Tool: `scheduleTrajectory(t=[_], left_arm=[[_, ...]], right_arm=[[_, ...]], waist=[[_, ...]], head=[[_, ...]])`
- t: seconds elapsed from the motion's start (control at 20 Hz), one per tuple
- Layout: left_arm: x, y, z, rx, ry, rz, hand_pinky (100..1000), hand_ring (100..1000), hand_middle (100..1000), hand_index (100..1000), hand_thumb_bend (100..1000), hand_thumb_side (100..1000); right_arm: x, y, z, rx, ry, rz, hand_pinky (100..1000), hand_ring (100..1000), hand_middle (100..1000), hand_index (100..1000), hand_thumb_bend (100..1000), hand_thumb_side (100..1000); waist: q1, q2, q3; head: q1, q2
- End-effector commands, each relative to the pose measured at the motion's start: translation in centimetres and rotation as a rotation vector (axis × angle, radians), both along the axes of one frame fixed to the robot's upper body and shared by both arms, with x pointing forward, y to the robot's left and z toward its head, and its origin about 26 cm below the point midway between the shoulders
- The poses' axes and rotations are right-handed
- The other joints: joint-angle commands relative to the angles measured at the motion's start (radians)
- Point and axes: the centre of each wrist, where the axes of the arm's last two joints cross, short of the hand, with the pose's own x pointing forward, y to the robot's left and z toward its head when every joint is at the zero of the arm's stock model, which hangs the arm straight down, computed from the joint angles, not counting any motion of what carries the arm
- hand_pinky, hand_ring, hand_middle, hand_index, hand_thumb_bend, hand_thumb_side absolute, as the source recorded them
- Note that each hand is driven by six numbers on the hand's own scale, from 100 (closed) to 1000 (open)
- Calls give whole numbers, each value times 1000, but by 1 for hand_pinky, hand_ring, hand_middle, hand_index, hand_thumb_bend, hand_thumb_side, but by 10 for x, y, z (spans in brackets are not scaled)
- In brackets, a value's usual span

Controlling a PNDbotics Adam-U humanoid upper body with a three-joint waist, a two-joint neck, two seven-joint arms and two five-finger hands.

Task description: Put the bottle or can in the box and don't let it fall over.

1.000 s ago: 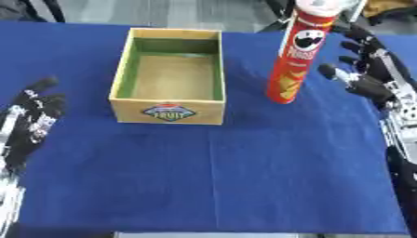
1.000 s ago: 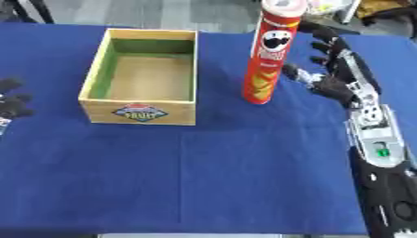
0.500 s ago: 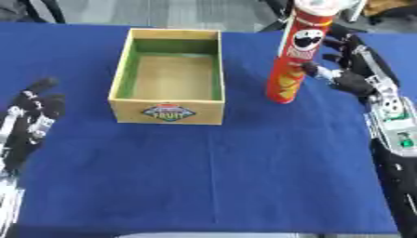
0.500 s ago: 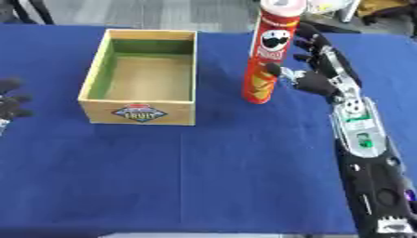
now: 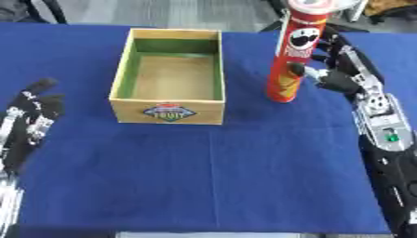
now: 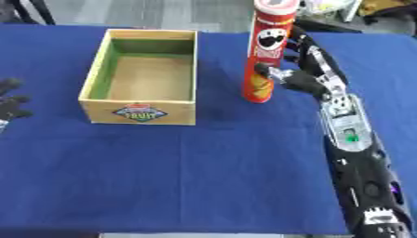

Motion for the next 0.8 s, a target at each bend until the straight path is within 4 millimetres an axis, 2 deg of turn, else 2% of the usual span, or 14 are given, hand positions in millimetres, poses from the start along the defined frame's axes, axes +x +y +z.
scheduleTrajectory(t=[0.05,0.8], left_arm=[[1,0,7,8,-21,-9,740,840,884,920,664,727],[1,-1,7,6,-20,-11,741,839,884,920,665,727]], right_arm=[[4,1,10,-15,-21,3,889,959,946,999,735,340],[10,1,5,-4,-2,-51,880,948,935,994,735,341]], waist=[[4,-16,2],[8,-15,7]], head=[[-4,0],[-9,-1]])
